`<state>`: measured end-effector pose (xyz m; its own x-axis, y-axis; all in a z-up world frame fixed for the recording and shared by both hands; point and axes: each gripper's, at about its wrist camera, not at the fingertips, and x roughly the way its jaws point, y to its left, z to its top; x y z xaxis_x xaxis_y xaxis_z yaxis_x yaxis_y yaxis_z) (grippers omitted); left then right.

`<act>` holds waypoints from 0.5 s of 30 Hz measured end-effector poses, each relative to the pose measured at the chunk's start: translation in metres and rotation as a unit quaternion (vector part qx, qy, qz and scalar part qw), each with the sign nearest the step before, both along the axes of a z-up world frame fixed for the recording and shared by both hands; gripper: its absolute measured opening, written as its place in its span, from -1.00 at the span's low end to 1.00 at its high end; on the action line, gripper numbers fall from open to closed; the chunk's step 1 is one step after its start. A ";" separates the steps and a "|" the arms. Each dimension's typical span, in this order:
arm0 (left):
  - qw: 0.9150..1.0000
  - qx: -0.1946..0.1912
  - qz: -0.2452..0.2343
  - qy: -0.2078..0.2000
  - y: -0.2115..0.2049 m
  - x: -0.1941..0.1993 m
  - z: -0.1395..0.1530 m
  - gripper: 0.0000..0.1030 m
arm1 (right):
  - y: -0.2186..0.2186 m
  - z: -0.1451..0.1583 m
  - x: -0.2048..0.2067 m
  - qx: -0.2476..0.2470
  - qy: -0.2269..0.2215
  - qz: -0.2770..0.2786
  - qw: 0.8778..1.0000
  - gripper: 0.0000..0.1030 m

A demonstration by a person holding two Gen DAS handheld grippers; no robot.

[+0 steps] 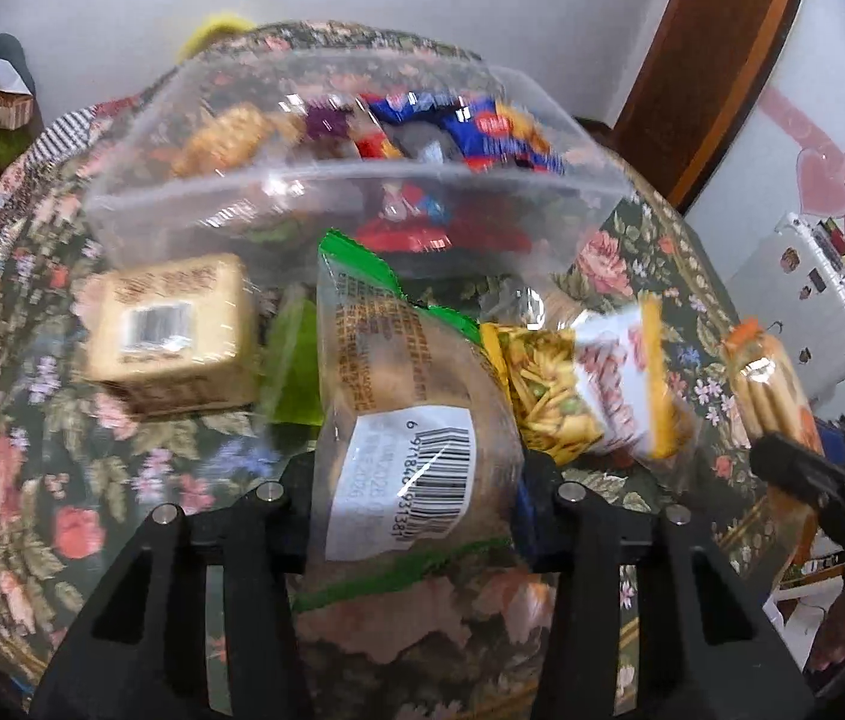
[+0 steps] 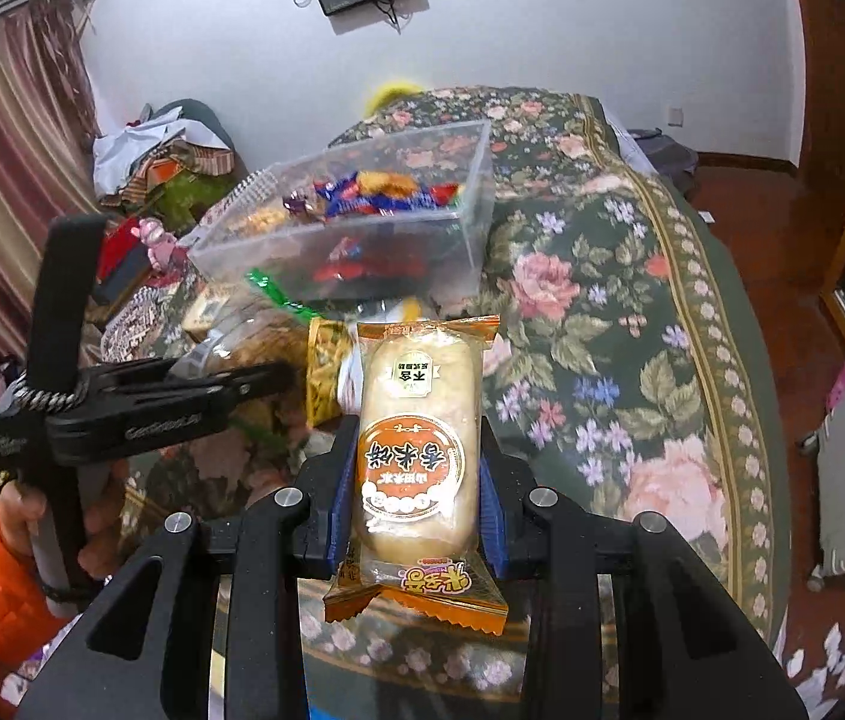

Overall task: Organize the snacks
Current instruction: 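Lift the bread bag and cream bread pack into the clear box and open both tools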

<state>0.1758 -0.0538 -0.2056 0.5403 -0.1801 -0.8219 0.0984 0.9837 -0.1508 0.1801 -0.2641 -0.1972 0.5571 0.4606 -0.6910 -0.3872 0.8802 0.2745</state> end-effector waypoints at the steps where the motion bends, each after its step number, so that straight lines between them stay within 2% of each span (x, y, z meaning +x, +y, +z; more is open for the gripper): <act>1: 1.000 -0.002 0.002 -0.005 0.003 -0.002 0.004 -0.10 | 0.002 0.002 0.001 0.001 -0.003 0.000 1.000 -0.39; 6: 0.999 -0.018 0.015 -0.034 0.020 -0.009 0.033 -0.10 | 0.015 0.015 0.009 0.004 -0.024 0.006 1.000 -0.39; 15: 0.996 -0.018 0.032 -0.085 0.044 -0.004 0.077 -0.09 | 0.035 0.041 0.037 0.015 -0.062 0.007 0.998 -0.39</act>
<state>0.1723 -0.0093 -0.1284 0.6829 -0.1681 -0.7109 0.0627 0.9831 -0.1723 0.2171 -0.2291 -0.1564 0.6306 0.4890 -0.6027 -0.4323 0.8662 0.2504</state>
